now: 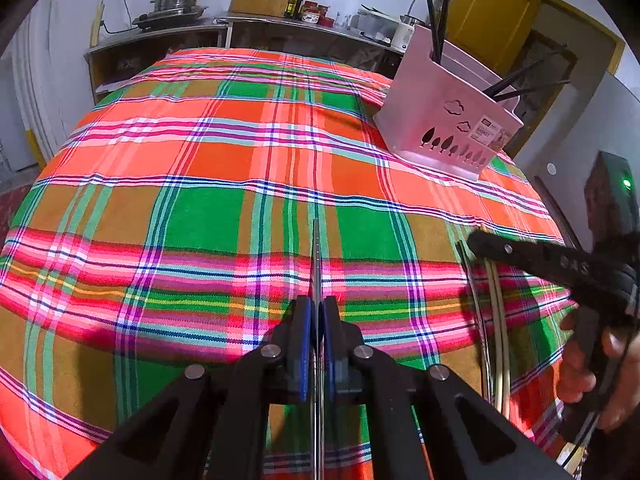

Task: Organize utensils
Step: 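Close the left tool on a thin silver chopstick while the right tool grasps another silver chopstick, then carry the left tool's silver chopstick over the pink basket while the right tool carries its chopstick there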

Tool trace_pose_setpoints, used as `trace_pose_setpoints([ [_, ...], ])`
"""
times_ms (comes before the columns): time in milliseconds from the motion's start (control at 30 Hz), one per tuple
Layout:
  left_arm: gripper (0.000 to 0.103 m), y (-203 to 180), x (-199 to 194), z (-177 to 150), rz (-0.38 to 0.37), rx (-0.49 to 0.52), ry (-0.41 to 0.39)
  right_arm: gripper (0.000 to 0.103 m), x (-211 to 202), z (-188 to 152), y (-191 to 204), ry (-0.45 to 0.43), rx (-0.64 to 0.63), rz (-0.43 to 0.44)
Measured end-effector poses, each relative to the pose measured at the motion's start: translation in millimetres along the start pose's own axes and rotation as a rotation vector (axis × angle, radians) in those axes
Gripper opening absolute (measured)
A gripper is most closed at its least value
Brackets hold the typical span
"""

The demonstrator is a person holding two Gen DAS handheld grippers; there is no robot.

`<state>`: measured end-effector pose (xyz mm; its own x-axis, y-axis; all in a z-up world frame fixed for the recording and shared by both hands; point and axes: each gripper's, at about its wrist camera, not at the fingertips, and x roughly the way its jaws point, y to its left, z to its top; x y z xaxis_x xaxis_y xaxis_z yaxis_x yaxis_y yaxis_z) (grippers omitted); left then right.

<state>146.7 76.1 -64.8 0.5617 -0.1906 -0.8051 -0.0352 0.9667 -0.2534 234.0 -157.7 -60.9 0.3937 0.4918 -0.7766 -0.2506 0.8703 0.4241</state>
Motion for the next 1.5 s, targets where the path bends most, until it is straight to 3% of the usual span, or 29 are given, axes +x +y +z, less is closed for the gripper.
trace_pose_setpoints([
  [200,0.007,-4,7,12,-0.001,0.032,0.033,0.018,1,-18,27,0.046,-0.084,-0.046],
  [567,0.007,-5,21,34,-0.022,0.094,0.096,0.015,12,-10,36,0.067,-0.103,-0.122],
  [667,0.007,-11,25,38,-0.001,0.133,0.108,0.008,13,-10,38,0.071,-0.117,-0.151],
  [1000,0.004,-22,34,52,0.046,0.177,0.134,0.004,5,-3,35,0.061,-0.099,-0.103],
  [1500,0.004,-43,-53,92,-0.047,0.175,-0.049,0.004,-79,27,59,-0.138,-0.126,-0.024],
])
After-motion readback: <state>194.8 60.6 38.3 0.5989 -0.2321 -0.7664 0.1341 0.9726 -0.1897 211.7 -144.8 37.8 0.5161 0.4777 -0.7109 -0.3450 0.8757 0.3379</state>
